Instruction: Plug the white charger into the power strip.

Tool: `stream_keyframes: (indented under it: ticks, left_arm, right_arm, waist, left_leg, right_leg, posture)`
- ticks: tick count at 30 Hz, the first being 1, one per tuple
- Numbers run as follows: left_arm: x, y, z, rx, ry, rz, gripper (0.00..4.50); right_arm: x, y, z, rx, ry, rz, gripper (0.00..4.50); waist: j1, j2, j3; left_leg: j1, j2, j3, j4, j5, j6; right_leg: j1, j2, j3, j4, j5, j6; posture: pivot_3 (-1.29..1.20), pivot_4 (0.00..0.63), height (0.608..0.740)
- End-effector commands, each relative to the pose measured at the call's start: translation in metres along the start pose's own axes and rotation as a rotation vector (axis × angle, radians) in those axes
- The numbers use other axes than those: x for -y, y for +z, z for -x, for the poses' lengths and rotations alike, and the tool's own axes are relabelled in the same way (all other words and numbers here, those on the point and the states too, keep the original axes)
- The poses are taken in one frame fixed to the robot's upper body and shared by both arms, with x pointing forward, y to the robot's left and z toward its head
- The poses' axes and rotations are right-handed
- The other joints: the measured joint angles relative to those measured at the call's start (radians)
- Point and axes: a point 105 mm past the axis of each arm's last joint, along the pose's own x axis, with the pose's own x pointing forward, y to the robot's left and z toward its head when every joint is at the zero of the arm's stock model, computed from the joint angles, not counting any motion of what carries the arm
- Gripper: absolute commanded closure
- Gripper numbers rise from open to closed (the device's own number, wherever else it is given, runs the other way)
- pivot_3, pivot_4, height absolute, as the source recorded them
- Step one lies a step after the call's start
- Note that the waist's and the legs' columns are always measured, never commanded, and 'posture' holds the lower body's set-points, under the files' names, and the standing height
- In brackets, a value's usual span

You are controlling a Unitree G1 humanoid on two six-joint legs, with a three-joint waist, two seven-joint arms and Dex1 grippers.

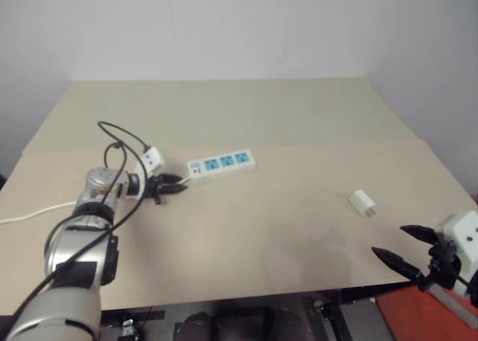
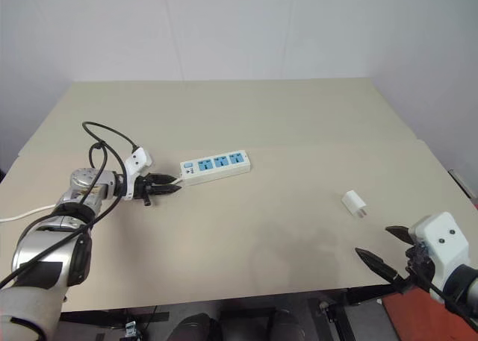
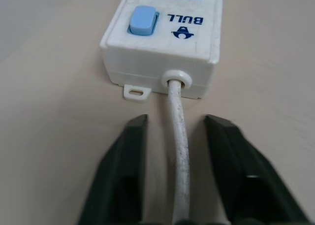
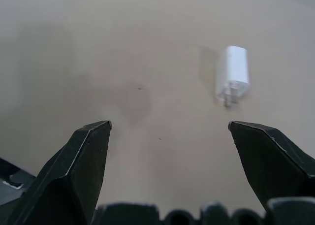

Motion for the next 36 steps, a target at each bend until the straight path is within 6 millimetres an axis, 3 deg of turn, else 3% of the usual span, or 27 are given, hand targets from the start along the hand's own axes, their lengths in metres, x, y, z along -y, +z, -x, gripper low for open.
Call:
stream_keyframes:
  ticks: [1,3,18,28,36]
  left_arm:
    - [0.001,0.003,-0.001,0.009,-0.015,-0.008,4.02]
    - [0.002,0.003,-0.001,0.014,-0.020,-0.008,4.46]
    - [0.005,0.016,0.010,0.046,-0.066,-0.135,4.46]
    - [0.041,0.018,0.037,0.048,-0.066,-0.104,4.46]
    - [0.060,0.015,0.040,0.044,0.001,-0.010,4.46]
  right_arm:
    - [-0.011,0.015,-0.001,0.061,0.073,0.074,0.00]
    - [-0.017,0.017,-0.003,0.080,0.103,0.100,0.00]
    - [-0.016,0.012,-0.015,0.069,0.096,0.108,0.00]
    - [-0.020,0.008,-0.023,0.073,0.107,0.098,0.00]
    - [-0.017,0.004,-0.028,0.069,0.112,0.103,0.00]
  waist:
    - [0.000,0.000,0.000]
    - [0.000,0.000,0.000]
    - [0.001,0.000,0.000]
    - [-0.003,0.000,0.000]
    - [0.003,0.001,0.000]
  left_leg:
    - [0.000,0.000,0.000,0.000,0.000,0.000]
    - [0.000,0.000,0.000,0.000,0.000,0.000]
    - [-0.003,0.000,0.001,0.001,0.002,-0.004]
    - [-0.003,0.001,0.000,0.001,0.004,-0.006]
    - [0.000,0.002,-0.001,0.001,0.004,-0.007]
  right_leg:
    - [0.000,0.000,0.000,0.000,0.000,0.000]
    - [0.000,0.000,0.000,0.000,0.000,0.000]
    - [-0.001,0.000,-0.001,-0.001,0.000,0.000]
    - [-0.001,0.000,0.000,0.000,0.000,0.000]
    - [0.000,0.000,0.001,0.001,0.000,0.000]
  posture:
    - [0.00,0.150,0.740]
    - [0.00,0.150,0.740]
    - [0.00,0.150,0.740]
    - [0.00,0.150,0.740]
    - [0.00,0.150,0.740]
